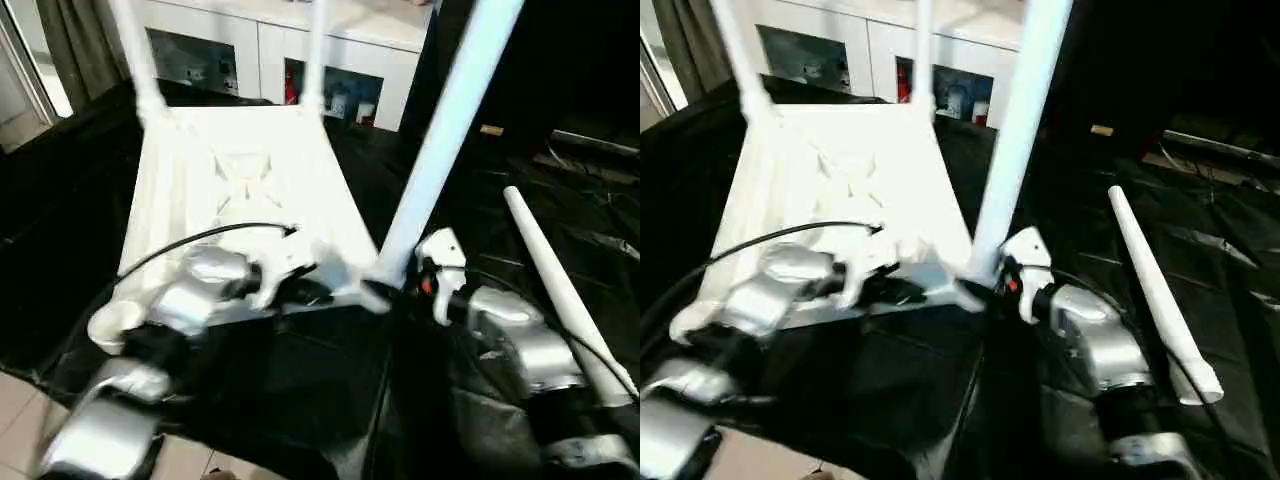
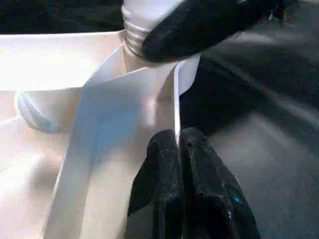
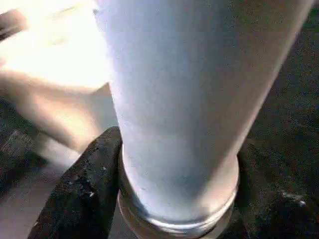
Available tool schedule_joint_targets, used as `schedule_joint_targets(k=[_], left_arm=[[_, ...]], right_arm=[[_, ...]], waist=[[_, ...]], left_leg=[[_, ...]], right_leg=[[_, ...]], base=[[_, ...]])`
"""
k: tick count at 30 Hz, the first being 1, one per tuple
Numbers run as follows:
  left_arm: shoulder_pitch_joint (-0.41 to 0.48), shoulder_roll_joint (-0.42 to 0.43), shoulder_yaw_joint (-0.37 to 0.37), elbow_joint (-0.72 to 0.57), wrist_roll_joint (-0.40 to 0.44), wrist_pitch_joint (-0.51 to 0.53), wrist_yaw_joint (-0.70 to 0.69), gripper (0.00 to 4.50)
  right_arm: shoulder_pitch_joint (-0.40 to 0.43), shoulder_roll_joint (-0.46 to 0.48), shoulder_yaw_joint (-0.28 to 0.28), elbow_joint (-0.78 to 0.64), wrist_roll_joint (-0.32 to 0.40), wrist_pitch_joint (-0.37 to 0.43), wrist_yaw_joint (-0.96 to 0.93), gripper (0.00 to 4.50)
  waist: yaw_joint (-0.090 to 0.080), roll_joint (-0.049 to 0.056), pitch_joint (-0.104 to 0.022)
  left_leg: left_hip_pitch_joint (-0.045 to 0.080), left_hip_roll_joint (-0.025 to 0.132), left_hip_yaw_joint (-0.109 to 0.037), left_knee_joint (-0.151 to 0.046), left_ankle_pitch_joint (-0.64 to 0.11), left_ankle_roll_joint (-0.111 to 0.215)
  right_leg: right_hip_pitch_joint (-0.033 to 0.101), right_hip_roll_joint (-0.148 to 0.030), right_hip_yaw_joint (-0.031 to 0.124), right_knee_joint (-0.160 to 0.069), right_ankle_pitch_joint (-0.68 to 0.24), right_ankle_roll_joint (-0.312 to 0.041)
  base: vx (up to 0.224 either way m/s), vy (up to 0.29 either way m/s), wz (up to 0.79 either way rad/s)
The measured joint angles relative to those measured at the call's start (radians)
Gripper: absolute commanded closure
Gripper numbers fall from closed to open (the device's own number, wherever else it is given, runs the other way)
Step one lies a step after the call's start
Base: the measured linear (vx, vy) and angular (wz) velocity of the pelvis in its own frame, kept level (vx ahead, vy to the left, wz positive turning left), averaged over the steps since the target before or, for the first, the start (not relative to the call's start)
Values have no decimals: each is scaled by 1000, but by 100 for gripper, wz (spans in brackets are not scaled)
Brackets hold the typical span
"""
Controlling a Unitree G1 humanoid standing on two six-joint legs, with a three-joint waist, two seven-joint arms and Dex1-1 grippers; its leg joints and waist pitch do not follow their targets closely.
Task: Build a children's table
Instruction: Rotate leg to tighten
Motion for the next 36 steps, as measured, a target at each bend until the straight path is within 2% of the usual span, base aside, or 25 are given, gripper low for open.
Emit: schedule_joint_targets(k=[5, 9, 10, 13, 14, 22, 28, 35, 36], left_arm=[[-26, -93, 4, 41, 25, 43, 150, 450], [-27, -108, 3, 41, 28, 49, 163, 450], [-27, -109, 4, 41, 28, 49, 163, 450], [-27, -107, 5, 41, 28, 47, 160, 450], [-27, -104, 5, 41, 28, 44, 156, 450], [-5, -35, 6, 9, 17, 8, 53, 450], [48, 69, 1, -70, -31, -20, -151, 450], [72, 134, -10, -118, -54, -30, -274, 450], [72, 137, -10, -119, -55, -30, -277, 450]], right_arm=[[-63, 79, -60, 74, -13, 0, -234, 176], [-68, 83, -50, 94, -54, -43, -261, 176], [-68, 83, -50, 96, -58, -47, -260, 120], [-67, 82, -43, 100, -71, -60, -249, 104], [-67, 78, -36, 100, -74, -64, -238, 77], [-23, -47, 49, 54, -73, -87, 10, 77], [26, -153, 94, -33, -19, -82, 277, 77], [27, -187, 99, -77, 32, -85, 417, 77], [27, -187, 99, -79, 37, -85, 422, 110]], waist=[[2, 3, -2], [2, 5, -3], [2, 5, -4], [2, 6, -4], [1, 6, -4], [-1, 5, -3], [0, 6, -2], [4, 4, -1], [4, 4, -1]], left_leg=[[1, -1, 0, -1, 0, 0], [0, -1, 0, -1, 0, 0], [0, -1, 0, -1, 0, 0], [0, -1, 0, -1, 0, 0], [0, -1, 0, -2, 0, 0], [0, 0, 0, -3, 0, 0], [-1, 1, 0, -4, 0, 0], [-2, 1, 1, -2, -1, 2], [-2, 1, 0, -2, -1, 2]], right_leg=[[1, 0, 0, 0, 0, 1], [1, 0, 0, -1, 0, 1], [1, 0, 0, -1, 0, 1], [1, 0, 0, -1, 0, 1], [1, 0, 0, -1, 0, 1], [-1, 1, -1, -1, 0, 1], [-1, 1, -1, -1, 0, 1], [-2, 0, -1, -2, 2, -3], [-2, 0, -1, -2, 1, -3]], base=[[0, 0, 0], [0, 0, 0], [0, 0, 0], [0, 0, 0], [0, 0, 0], [0, 0, 0], [0, 0, 0], [0, 0, 0], [0, 0, 0]])
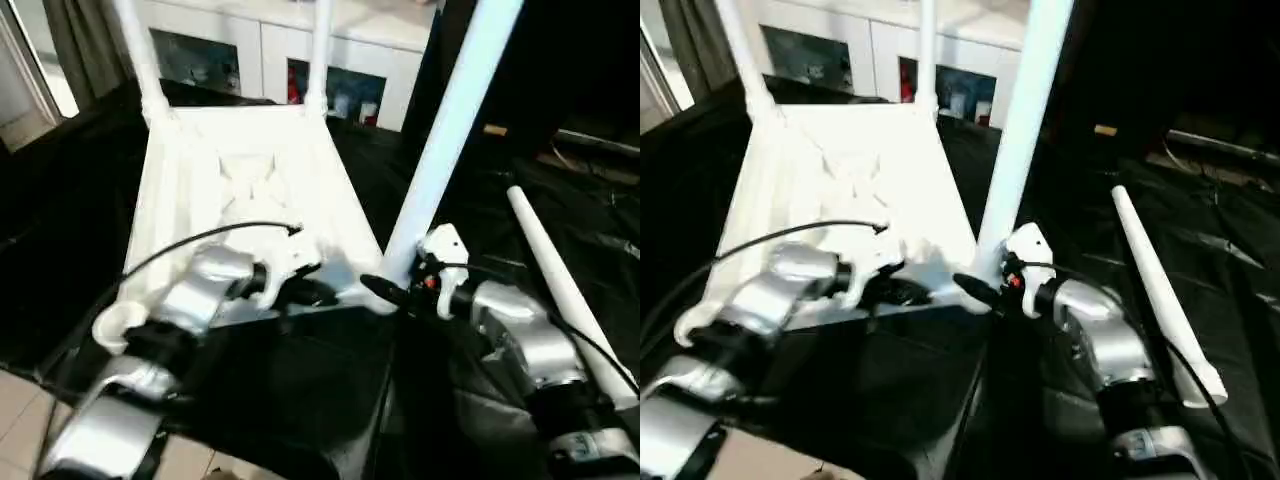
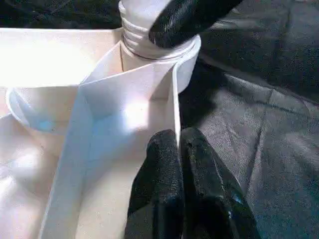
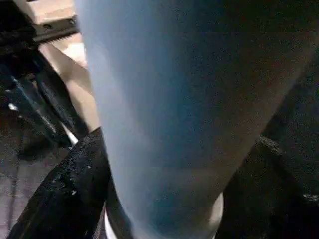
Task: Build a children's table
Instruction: Rotate leg to tighten
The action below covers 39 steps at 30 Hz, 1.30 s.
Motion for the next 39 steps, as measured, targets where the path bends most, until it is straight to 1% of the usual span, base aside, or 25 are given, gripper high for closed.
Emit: schedule_joint_targets(k=[2, 3, 4, 5, 9, 11, 16, 19, 24, 25, 27, 29, 31, 34, 35, 36, 37, 39], left_arm=[[2, 5, 0, -3, -1, -1, -2, 450], [3, 7, 1, -5, -2, -1, -2, 450], [5, 9, 1, -8, -2, -1, -2, 450], [7, 12, 1, -11, -3, -1, -3, 450], [12, 17, 1, -18, -5, -1, -7, 450], [12, 18, 1, -19, -6, 0, -7, 450], [13, 15, 1, -19, -5, -1, 2, 450], [12, -1, 2, -15, 0, 1, 24, 450], [-38, -84, 2, 65, 32, 24, 164, 450], [-47, -99, 2, 79, 41, 27, 195, 450], [-77, -151, 4, 124, 52, 49, 278, 450], [-93, -199, 5, 150, 62, 69, 352, 450], [-102, -230, 8, 168, 67, 78, 396, 450], [-107, -262, 13, 183, 81, 78, 436, 450], [-107, -265, 13, 185, 81, 77, 438, 450], [-107, -268, 13, 189, 81, 73, 439, 450], [-108, -269, 13, 194, 81, 68, 439, 450], [-117, -273, 13, 213, 81, 53, 440, 450]], right_arm=[[0, -2, 1, -1, 6, 0, 15, 110], [0, -3, 4, -1, 8, 0, 20, 128], [0, -5, 8, -2, 7, 0, 24, 128], [3, -8, 12, -2, 7, 0, 28, 154], [12, -9, 19, -4, 7, 0, 40, 166], [12, -9, 20, -4, 7, 0, 41, 185], [25, -8, 18, -21, 8, 3, 31, 188], [34, 8, 14, -25, 7, 9, -11, 188], [33, 97, -46, -16, -23, 60, -241, 189], [25, 114, -58, -8, -29, 66, -292, 189], [-3, 174, -96, 26, -39, 79, -431, 189], [-31, 209, -124, 58, -50, 87, -541, 189], [-52, 232, -140, 79, -57, 93, -612, 189], [-68, 243, -141, 95, -78, 92, -679, 189], [-67, 243, -141, 94, -81, 90, -681, 154], [-66, 243, -141, 94, -86, 89, -681, 133], [-64, 243, -141, 91, -91, 89, -682, 119], [-57, 244, -139, 88, -109, 86, -682, 117]], waist=[[-1, -1, 0], [-1, -1, 1], [-1, -1, 1], [-2, -2, 1], [-2, -3, 2], [-2, -3, 2], [-1, -3, 2], [-1, -3, 1], [-1, -4, 1], [-1, -4, 1], [-1, -5, 0], [-2, -4, 0], [-1, -3, -1], [0, 1, -4], [0, 4, -6], [0, 6, -7], [0, 7, -8], [1, 9, -9]], left_leg=[[0, 0, 0, 0, 0, 0], [0, 0, 0, 0, 0, 0], [-1, 0, 0, 0, 0, 0], [-1, 0, 0, 0, 0, 0], [-1, 0, 0, 0, 0, 0], [-1, 0, 0, 0, 0, 0], [-2, 0, 0, 0, 0, 0], [-1, 0, 0, 0, 0, 0], [1, -1, 0, 2, 0, 0], [1, -1, 0, 2, 0, 0], [2, -1, 0, 2, 0, 0], [1, -2, 0, 2, 0, 0], [1, -3, 0, 2, 0, 0], [0, -3, 0, 2, 0, 0], [-1, -3, 0, 2, 0, 0], [-1, -3, 0, 2, 0, 0], [0, -3, 0, 2, 0, 0], [0, -3, 0, 1, 0, 0]], right_leg=[[0, 0, 0, 0, 0, 0], [0, 0, 0, 0, 0, 0], [0, 0, 0, 1, 0, 0], [0, 0, 0, 1, 0, 0], [1, 0, 0, 1, -1, 1], [1, 0, 0, 1, -1, 1], [1, 0, 0, 1, -1, 1], [2, 0, 0, 1, -1, 1], [4, -1, 2, 1, -4, 7], [4, -1, 2, 1, -4, 7], [4, -1, 2, 0, -4, 7], [4, -1, 3, 0, -4, 7], [4, -1, 3, 0, -4, 7], [5, -1, 3, 0, -4, 7], [5, -1, 3, 0, -4, 8], [6, -1, 3, 0, -5, 8], [7, -1, 3, 0, -5, 8], [7, -1, 3, 0, -5, 9]], base=[[0, 0, 0], [0, 0, 0], [0, 0, 0], [0, 0, 0], [0, 0, 0], [0, 0, 0], [0, 0, 0], [0, 0, 0], [0, 0, 0], [0, 0, 0], [0, 0, 0], [0, 0, 0], [0, 0, 0], [0, 0, 0], [0, 0, 0], [0, 0, 0], [0, 0, 0], [0, 0, 0]])
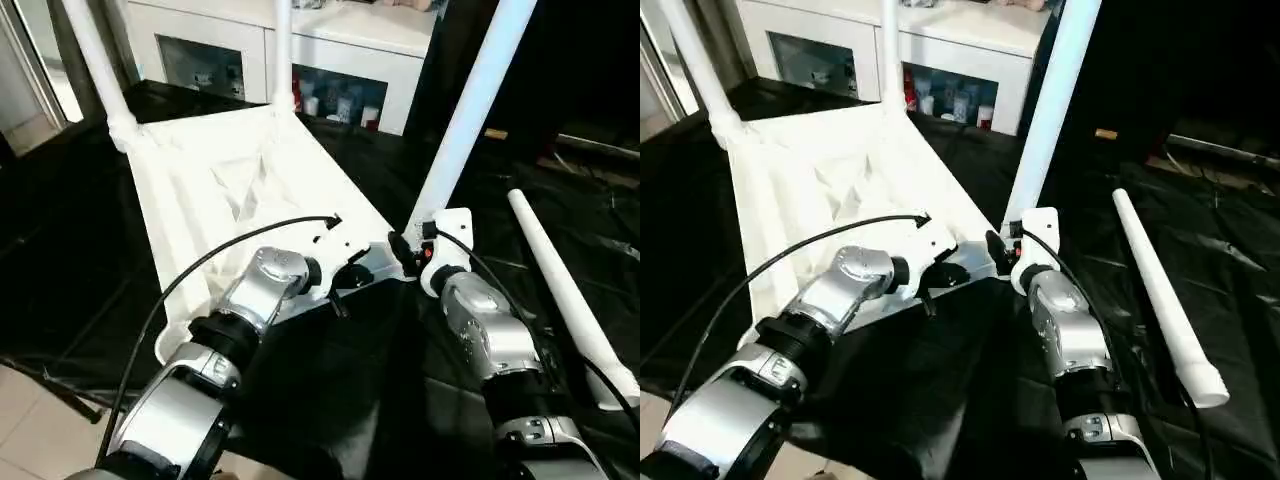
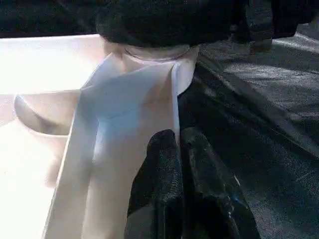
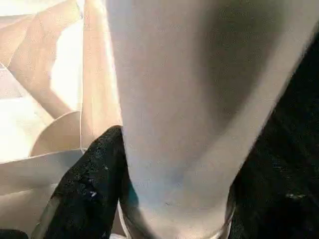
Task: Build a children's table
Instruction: Rotate leg to tighten, then rotate table base
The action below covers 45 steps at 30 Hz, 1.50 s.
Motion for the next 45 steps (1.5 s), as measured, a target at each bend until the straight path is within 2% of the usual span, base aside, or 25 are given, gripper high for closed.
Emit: schedule_joint_targets(k=[4, 9, 10, 13, 15, 20, 24, 28, 31, 33, 36, 40, 41, 45], left_arm=[[-8, 0, 0, 26, 5, -40, 20, 450], [-26, -20, 20, 79, 10, -126, 90, 450], [-30, -25, 31, 93, 8, -140, 106, 422], [-40, -60, 105, 88, -57, -183, 136, 405], [-51, -66, 141, 43, -100, -205, 142, 376], [-55, -11, 199, -42, -116, -226, 249, 341], [36, 113, 258, -196, -75, -136, 335, 304], [154, 209, 334, -340, -29, -43, 384, 274], [291, 287, 414, -551, 28, 52, 431, 249], [361, 337, 465, -671, 70, 129, 462, 235], [419, 381, 513, -789, 115, 225, 486, 206], [502, 413, 531, -900, 141, 351, 488, 192], [527, 425, 529, -917, 140, 389, 473, 155], [570, 432, 482, -939, 102, 481, 382, 138]], right_arm=[[22, -7, 17, 0, -15, -5, -1, 117], [77, -53, -1, -86, 21, -2, 58, 117], [88, -60, -5, -111, 34, 2, 73, 116], [133, -104, -25, -213, 88, 31, 147, 115], [160, -140, -32, -269, 116, 49, 191, 115], [212, -174, -16, -319, 127, 71, 256, 115], [212, -160, 30, -317, 110, 95, 258, 115], [208, -142, 61, -313, 106, 126, 250, 115], [186, -121, 101, -299, 85, 138, 242, 115], [170, -117, 110, -271, 73, 150, 236, 115], [156, -111, 118, -235, 60, 155, 220, 115], [120, -100, 127, -186, 44, 156, 207, 115], [115, -100, 127, -179, 42, 156, 200, 115], [112, -101, 126, -166, 39, 156, 190, 115]], waist=[[-2, 2, 1], [-2, 1, 4], [-2, 0, 5], [-1, -5, 11], [-1, -6, 11], [-8, -7, 12], [-14, -16, 16], [-4, -32, 22], [-5, -51, 24], [-3, -68, 23], [7, -89, 23], [4, -101, 21], [3, -102, 20], [10, -100, 21]], left_leg=[[-1, 0, 0, 0, 0, 0], [-10, 1, 0, 0, 0, 0], [-10, 1, 0, 1, 0, 0], [-13, 2, -1, 1, 0, 1], [-12, 3, 0, 1, 0, 3], [-12, 4, 2, 0, -1, 13], [-9, 6, 2, -1, -1, 12], [-8, 6, 1, 1, -2, 5], [-9, 6, 2, 1, -3, 5], [-9, 6, 2, 1, -3, 5], [-9, 7, 1, 2, -2, 4], [-9, 6, 2, 5, -2, 4], [-9, 6, 1, 6, -2, 4], [-8, 6, 0, 6, -1, 2]], right_leg=[[-1, 0, 0, 0, 0, 0], [-10, 0, 0, -1, 1, 1], [-10, 0, -1, -1, 2, 2], [-10, 0, -2, -1, 2, 2], [-9, 1, -2, -1, 2, -1], [-10, 2, -2, 0, -4, -4], [-10, 4, -2, 3, -5, -5], [-10, 3, -3, 3, -5, -5], [-10, 2, -3, 3, -5, -5], [-10, 2, -3, 3, -5, -4], [-9, 2, -3, 4, -6, -3], [-8, 2, 0, 5, -5, -3], [-8, 2, -1, 6, -5, -3], [-9, 2, -1, 9, -6, -3]], base=[[0, 0, 0], [0, 0, 0], [0, 0, 0], [0, 0, 0], [0, 0, 0], [0, 0, 0], [0, 0, 0], [0, 0, 0], [0, 0, 0], [0, 0, 0], [0, 0, 0], [0, 0, 0], [0, 0, 0], [0, 0, 0]])
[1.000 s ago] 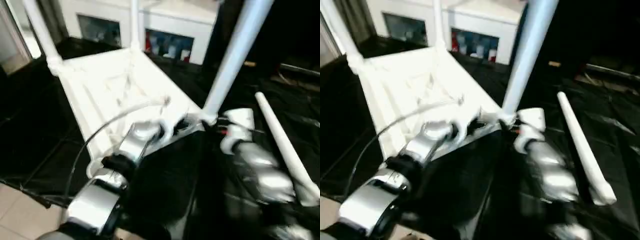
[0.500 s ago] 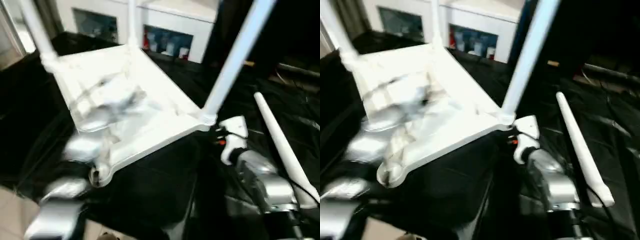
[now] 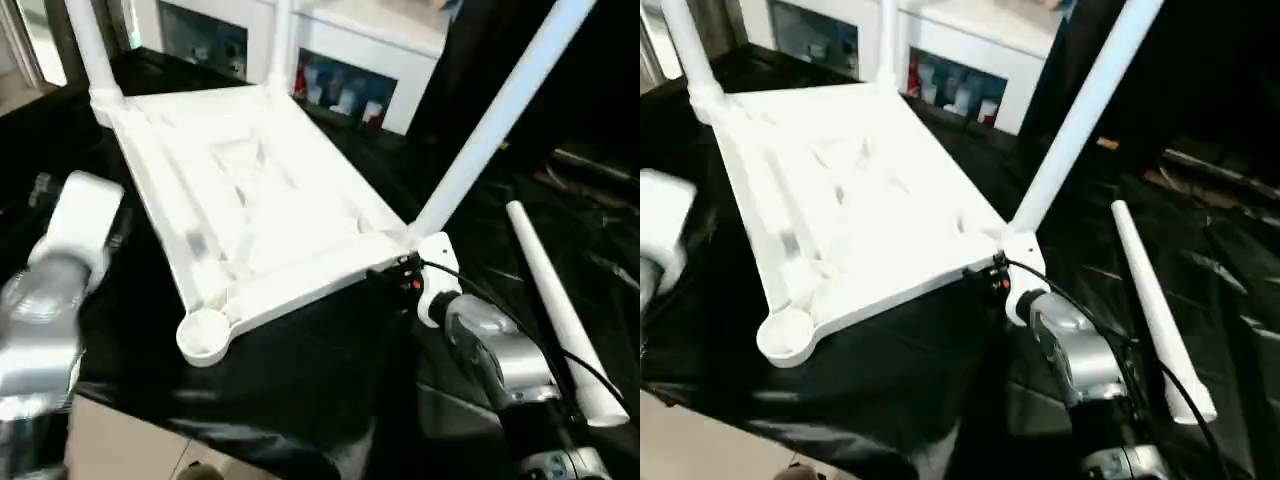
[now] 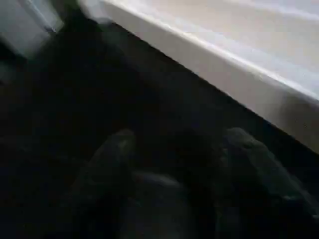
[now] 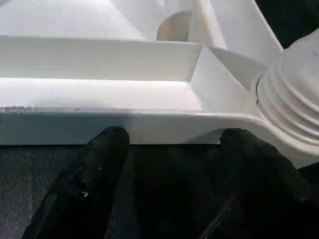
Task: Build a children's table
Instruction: Rotate table base
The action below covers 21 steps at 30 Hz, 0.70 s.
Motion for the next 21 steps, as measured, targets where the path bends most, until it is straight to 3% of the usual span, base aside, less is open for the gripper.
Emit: schedule_joint_targets(k=[5, 8, 10, 11, 13, 14, 18, 21], left_arm=[[15, 18, -128, -87, -84, 101, -157, 102], [14, 22, -197, -117, -131, 123, -238, 74], [4, 14, -231, -120, -149, 126, -276, 68], [-15, 3, -256, -105, -157, 127, -298, 59], [-35, -8, -294, -89, -165, 120, -321, 40], [-53, -21, -316, -70, -169, 107, -328, 24], [-80, -95, -338, -10, -187, 32, -330, 5], [-91, -135, -356, 11, -213, -14, -314, 5]], right_arm=[[5, -4, -20, -6, -3, 6, -33, 115], [7, -14, -46, -27, -4, 25, -62, 115], [15, -24, -67, -45, -3, 41, -82, 115], [23, -37, -83, -62, -3, 60, -97, 115], [25, -56, -110, -98, -3, 87, -114, 115], [32, -70, -126, -122, -2, 107, -125, 115], [60, -103, -174, -189, 3, 174, -142, 115], [64, -116, -187, -224, -5, 180, -154, 115]], waist=[[11, 6, 3], [13, 23, 4], [13, 26, 5], [13, 42, 11], [8, 51, 8], [4, 65, 6], [-10, 89, 5], [-21, 100, 4]], left_leg=[[1, 0, -1, 1, 1, -2], [1, -1, -1, 4, 1, -2], [1, 0, -1, 3, 1, -2], [1, 0, -3, 4, 2, -4], [1, -1, -2, 6, 2, -3], [1, -1, -2, 7, 2, -3], [0, -1, -3, 6, 2, -3], [-1, -1, -3, 6, 2, -3]], right_leg=[[0, 0, 1, 5, 0, 0], [0, 0, 2, 7, 0, 0], [0, 0, 1, 8, 0, 0], [0, 1, 1, 8, 0, 0], [1, 1, 3, 8, 1, -1], [2, 0, 4, 8, 1, 0], [2, 1, 3, 9, -2, 4], [2, 2, 4, 9, -2, 5]], base=[[0, 0, 0], [0, 0, 0], [0, 0, 0], [0, 0, 0], [0, 0, 0], [0, 0, 0], [0, 0, 0], [0, 0, 0]])
